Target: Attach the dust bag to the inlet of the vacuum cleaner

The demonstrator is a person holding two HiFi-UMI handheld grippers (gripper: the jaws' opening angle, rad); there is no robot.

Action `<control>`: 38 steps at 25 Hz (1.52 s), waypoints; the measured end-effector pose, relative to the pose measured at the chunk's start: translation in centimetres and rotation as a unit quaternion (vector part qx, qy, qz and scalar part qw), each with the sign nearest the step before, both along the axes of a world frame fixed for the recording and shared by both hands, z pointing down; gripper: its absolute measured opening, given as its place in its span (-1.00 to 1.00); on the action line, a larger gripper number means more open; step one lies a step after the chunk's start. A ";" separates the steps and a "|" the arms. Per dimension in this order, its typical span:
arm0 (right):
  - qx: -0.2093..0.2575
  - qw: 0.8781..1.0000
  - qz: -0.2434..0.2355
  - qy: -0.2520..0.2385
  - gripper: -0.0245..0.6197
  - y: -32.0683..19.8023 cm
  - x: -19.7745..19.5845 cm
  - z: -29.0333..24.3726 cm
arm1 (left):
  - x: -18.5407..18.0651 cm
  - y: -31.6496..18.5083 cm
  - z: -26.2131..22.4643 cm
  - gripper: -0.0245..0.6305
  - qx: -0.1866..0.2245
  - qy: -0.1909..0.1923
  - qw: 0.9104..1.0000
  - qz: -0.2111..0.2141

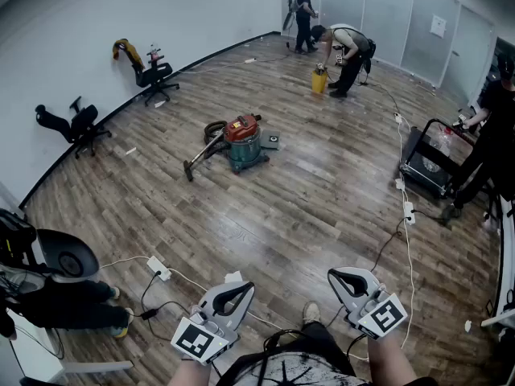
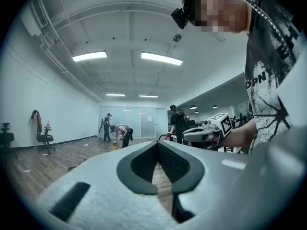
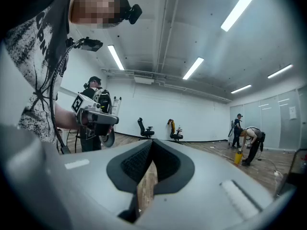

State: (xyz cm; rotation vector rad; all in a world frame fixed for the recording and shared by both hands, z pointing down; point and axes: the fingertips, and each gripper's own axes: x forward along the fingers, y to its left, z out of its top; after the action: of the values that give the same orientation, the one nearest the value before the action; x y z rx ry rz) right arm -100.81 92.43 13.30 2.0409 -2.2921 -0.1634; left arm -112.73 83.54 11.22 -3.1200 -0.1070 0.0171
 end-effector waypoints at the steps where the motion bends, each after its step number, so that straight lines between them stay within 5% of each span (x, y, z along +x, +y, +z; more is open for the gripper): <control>1: 0.000 1.000 0.000 0.001 -0.92 0.0 -0.1 0.0 | -0.3 0.1 0.8 -0.93 -0.002 -0.020 1.000 -0.001; 4: -0.015 1.000 0.001 -0.005 -0.92 0.3 -0.5 0.2 | -0.9 0.4 1.7 -0.93 -0.006 -0.047 0.999 0.000; 8: -0.027 1.000 -0.002 -0.013 -0.92 0.6 -1.1 0.2 | -0.9 0.9 -0.2 -0.93 -0.001 -0.002 1.000 0.005; 13: -0.046 0.999 0.003 -0.026 -0.91 0.5 -1.6 0.9 | -1.6 0.8 0.1 -0.93 -0.004 -0.006 1.000 0.003; 17: -0.035 0.999 -0.008 -0.023 -0.91 -0.2 -2.5 0.4 | -2.1 0.5 1.2 -0.93 -0.009 -0.032 0.999 0.002; 20: 0.002 1.000 -0.015 -0.001 -0.91 -0.7 -2.7 -0.7 | -1.8 0.5 0.3 -0.93 -0.007 -0.001 1.000 0.006; 24: 0.003 1.000 -0.015 0.004 -0.91 -1.0 -2.6 -0.6 | -1.6 0.3 1.3 -0.93 -0.012 -0.019 1.000 0.012; 38: 0.021 1.000 -0.012 0.017 -0.91 -2.8 2.0 -1.8 | 4.6 0.1 1.1 -0.93 -0.020 0.013 0.999 0.047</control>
State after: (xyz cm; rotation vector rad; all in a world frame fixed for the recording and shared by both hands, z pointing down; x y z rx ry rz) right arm -98.84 89.66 11.54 2.0150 -2.3134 -0.2471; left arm -108.12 83.60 12.37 -3.1501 -0.2562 0.0621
